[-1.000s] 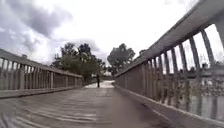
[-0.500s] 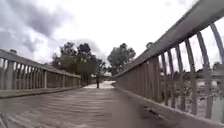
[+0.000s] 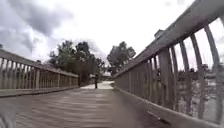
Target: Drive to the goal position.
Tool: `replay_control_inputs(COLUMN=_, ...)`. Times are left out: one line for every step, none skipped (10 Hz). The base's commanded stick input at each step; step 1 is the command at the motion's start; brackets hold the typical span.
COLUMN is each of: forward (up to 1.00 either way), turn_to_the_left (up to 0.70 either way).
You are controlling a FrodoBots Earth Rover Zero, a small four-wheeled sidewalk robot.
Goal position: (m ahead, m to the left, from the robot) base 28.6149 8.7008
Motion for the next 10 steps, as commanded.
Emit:
replay_control_inputs(forward=0.85, turn_to_the_left=0.0)
replay_control_inputs(forward=0.85, turn_to_the_left=0.0)
replay_control_inputs(forward=0.85, turn_to_the_left=0.0)
replay_control_inputs(forward=0.85, turn_to_the_left=0.0)
replay_control_inputs(forward=0.85, turn_to_the_left=0.0)
replay_control_inputs(forward=0.85, turn_to_the_left=0.0)
replay_control_inputs(forward=0.85, turn_to_the_left=0.0)
replay_control_inputs(forward=0.85, turn_to_the_left=0.0)
replay_control_inputs(forward=0.85, turn_to_the_left=0.0)
replay_control_inputs(forward=0.85, turn_to_the_left=0.0)
